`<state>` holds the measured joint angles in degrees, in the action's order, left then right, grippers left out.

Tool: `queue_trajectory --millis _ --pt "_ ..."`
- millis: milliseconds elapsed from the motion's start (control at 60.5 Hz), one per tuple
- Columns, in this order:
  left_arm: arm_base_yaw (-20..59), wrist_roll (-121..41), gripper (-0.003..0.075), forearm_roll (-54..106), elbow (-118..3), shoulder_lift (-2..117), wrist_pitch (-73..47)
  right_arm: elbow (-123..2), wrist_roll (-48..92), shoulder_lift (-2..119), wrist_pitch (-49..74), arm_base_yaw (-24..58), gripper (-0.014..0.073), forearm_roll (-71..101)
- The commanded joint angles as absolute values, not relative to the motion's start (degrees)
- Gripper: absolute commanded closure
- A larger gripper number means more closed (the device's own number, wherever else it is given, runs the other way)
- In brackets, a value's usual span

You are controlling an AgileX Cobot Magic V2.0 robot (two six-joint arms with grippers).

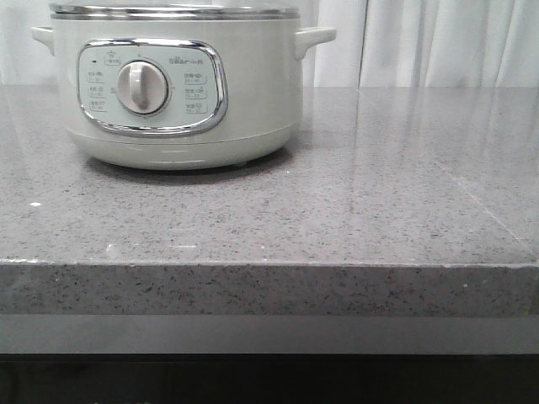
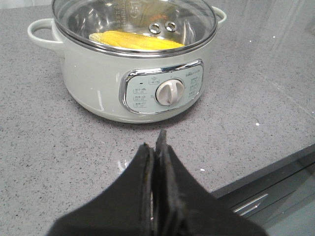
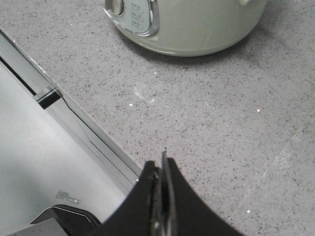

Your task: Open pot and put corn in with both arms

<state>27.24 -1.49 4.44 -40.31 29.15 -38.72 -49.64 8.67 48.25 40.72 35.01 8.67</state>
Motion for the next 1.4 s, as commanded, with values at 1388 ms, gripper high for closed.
queue_trajectory --millis 1388 --pt "1.0 -1.4 0.0741 3.7 1.1 -1.2 4.7 -51.1 8.8 48.0 37.4 34.8 0.0662 9.3"
